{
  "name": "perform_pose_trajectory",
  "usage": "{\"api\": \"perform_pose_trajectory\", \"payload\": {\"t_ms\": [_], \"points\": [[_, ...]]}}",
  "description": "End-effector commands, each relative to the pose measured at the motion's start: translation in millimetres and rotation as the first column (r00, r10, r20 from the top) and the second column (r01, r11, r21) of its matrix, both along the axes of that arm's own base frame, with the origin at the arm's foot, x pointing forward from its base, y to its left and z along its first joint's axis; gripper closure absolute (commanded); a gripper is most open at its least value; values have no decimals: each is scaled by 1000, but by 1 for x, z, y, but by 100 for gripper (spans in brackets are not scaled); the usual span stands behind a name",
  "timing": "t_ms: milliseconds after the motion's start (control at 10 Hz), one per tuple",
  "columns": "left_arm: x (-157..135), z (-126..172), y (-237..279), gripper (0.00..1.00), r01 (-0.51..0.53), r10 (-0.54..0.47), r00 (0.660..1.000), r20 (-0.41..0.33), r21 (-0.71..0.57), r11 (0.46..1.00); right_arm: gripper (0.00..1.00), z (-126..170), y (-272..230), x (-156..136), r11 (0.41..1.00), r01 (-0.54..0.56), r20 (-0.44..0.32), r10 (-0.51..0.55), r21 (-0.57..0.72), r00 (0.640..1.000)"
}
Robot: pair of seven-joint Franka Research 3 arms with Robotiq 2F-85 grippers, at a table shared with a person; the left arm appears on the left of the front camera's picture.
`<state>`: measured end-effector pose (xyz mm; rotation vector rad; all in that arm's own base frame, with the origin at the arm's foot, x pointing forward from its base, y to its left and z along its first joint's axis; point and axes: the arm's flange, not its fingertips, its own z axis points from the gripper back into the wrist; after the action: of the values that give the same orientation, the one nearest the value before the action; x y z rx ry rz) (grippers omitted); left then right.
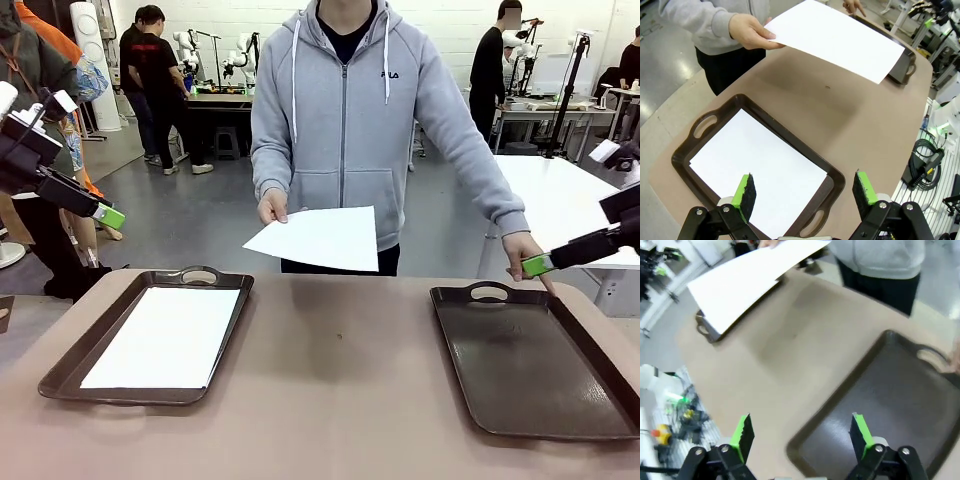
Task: Sort the A4 documents.
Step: Receive the A4 Paper.
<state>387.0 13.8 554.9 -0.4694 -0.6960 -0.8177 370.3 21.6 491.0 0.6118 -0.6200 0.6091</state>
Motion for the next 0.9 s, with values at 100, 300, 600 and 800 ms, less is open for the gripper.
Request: {"api": "perform_pose_trajectory", "payload": {"t_ms": [100, 300, 600, 800], "points": [[-1, -1, 0, 0, 0, 0, 1000, 4, 10, 1000, 0, -6, 40, 58, 973, -36, -211, 85, 228, 974], [-1, -1, 0, 0, 0, 0, 1000, 4, 10, 1000, 0, -4, 67, 81, 925, -39, -277, 153, 378, 949], [-1, -1, 0, 0, 0, 0, 1000, 4, 10, 1000, 0, -25, 105, 125, 811, 57, -406, 230, 582, 884], [-1, -1, 0, 0, 0, 0, 1000, 4, 10, 1000, 0, -43, 124, 143, 806, 108, -459, 216, 581, 862]]}}
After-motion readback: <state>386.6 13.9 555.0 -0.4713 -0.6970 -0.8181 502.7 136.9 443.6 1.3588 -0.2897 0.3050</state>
